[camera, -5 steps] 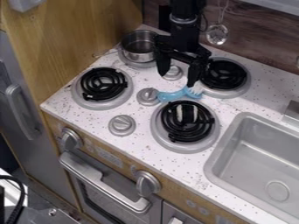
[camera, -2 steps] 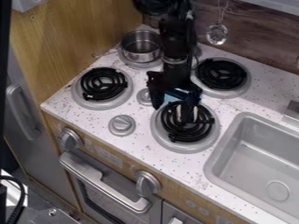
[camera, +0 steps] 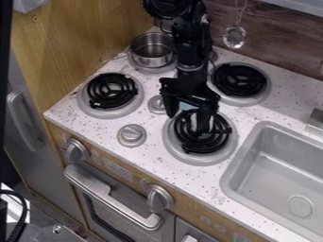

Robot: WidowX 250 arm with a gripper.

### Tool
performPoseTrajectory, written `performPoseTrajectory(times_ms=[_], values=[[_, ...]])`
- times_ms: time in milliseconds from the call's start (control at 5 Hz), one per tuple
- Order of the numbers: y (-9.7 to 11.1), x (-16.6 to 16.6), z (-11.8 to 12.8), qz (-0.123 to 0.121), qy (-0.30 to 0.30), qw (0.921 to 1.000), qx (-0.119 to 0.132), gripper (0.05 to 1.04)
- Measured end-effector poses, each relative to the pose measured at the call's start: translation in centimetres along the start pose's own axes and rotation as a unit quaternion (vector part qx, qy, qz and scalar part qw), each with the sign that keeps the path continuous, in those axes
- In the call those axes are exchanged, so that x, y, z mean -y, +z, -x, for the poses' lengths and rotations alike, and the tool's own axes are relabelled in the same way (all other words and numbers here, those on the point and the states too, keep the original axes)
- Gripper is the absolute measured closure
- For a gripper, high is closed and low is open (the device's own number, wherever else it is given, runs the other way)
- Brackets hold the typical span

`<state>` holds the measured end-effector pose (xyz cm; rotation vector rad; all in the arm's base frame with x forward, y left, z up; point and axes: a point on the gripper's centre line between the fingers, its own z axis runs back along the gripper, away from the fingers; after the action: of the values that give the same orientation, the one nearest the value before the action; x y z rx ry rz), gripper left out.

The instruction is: Move the sushi to the lower left burner

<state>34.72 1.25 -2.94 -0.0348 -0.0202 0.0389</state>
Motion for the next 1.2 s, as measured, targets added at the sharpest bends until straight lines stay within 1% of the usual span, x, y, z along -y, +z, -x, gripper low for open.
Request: performPoseTrajectory(times_ms=[200,400,600,800,1000,1200], values=[[0.5,0.1,-1.4,-0.001,0.013,0.9995,0.029,0.083],[0.5,0.4,-2.6,0.002,0.027,0.9985,0.048,0.083],[-1.1,0.7,-2.6,-0.012,0.029,0.9987,0.04,0.083],[-2.6,1.1,-2.2,-0.022,0.02,0.999,0.035,0.083],[-3.3,1.2,-1.9,-0.028,0.037,0.9981,0.04,0.083],[-3.5,2.0,-1.9,-0.026,0.032,0.9982,0.044,0.137]])
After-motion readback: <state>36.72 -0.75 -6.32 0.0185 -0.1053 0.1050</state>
